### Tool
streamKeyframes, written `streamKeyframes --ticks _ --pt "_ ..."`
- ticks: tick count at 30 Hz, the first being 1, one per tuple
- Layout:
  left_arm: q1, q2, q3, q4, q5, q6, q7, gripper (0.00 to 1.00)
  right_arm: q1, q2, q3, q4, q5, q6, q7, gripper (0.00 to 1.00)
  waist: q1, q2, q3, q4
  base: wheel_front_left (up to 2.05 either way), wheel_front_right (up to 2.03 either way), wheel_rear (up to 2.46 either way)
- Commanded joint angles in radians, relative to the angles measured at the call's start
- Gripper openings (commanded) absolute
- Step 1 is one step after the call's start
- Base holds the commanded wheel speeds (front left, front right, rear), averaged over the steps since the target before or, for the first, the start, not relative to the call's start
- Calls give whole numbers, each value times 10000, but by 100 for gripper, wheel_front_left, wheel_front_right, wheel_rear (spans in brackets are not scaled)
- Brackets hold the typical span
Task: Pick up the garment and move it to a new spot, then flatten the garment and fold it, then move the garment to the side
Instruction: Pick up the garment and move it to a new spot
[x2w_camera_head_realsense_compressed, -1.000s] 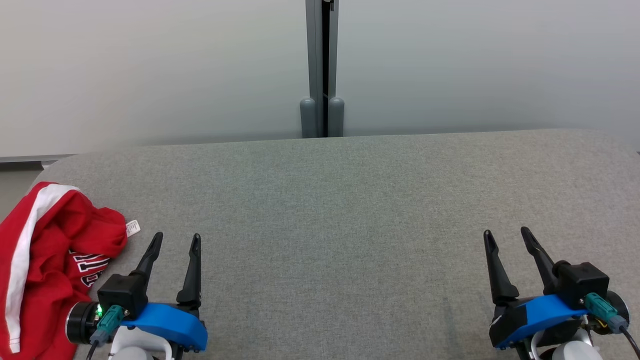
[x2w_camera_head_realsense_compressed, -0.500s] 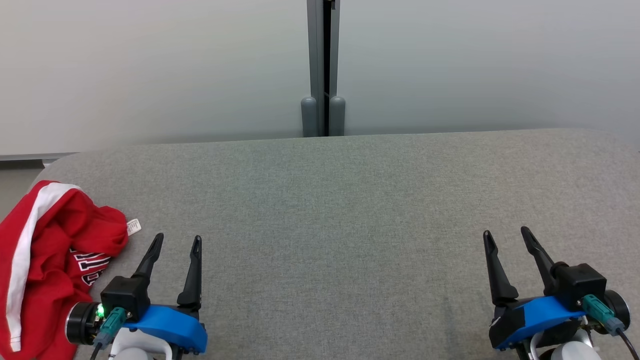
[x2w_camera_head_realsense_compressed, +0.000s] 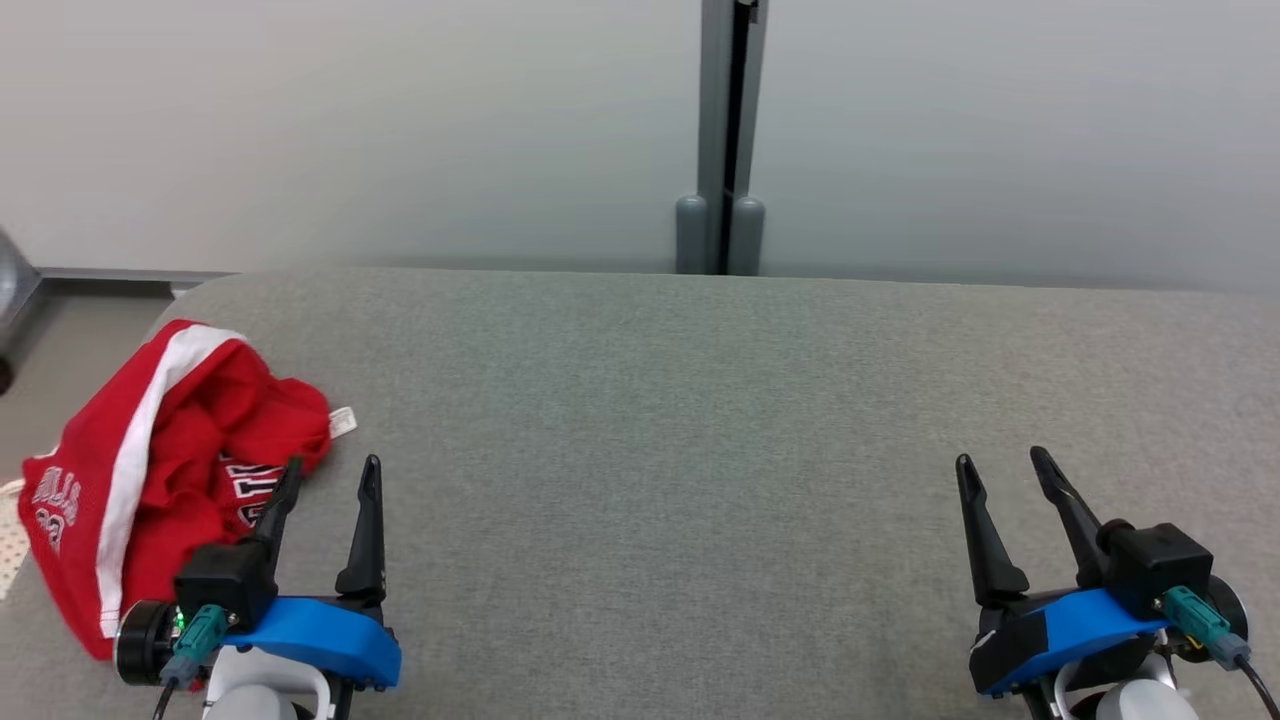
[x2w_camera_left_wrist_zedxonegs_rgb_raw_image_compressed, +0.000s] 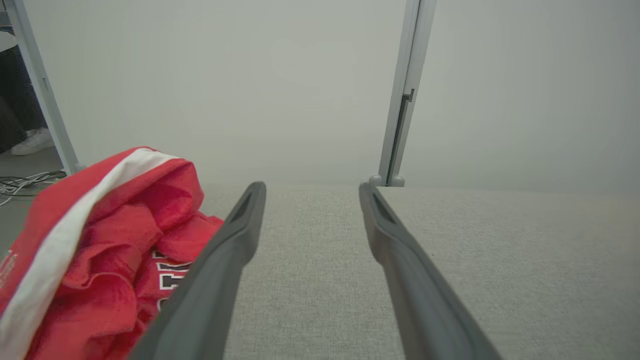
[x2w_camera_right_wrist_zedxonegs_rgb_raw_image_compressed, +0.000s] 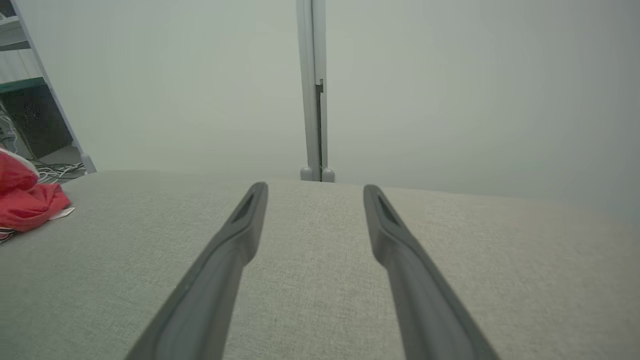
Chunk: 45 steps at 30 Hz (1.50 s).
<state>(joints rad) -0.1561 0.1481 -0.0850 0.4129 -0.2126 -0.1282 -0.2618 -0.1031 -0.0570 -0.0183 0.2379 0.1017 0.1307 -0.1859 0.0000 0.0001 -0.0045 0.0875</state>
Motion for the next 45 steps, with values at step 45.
streamKeyframes --ticks 45 --pt "-3840 646 665 4097 -1217 -26 137 100 -1222 -1182 762 -2366 -39 1 1600 100 0 -1 3320 2625 0 0 0"
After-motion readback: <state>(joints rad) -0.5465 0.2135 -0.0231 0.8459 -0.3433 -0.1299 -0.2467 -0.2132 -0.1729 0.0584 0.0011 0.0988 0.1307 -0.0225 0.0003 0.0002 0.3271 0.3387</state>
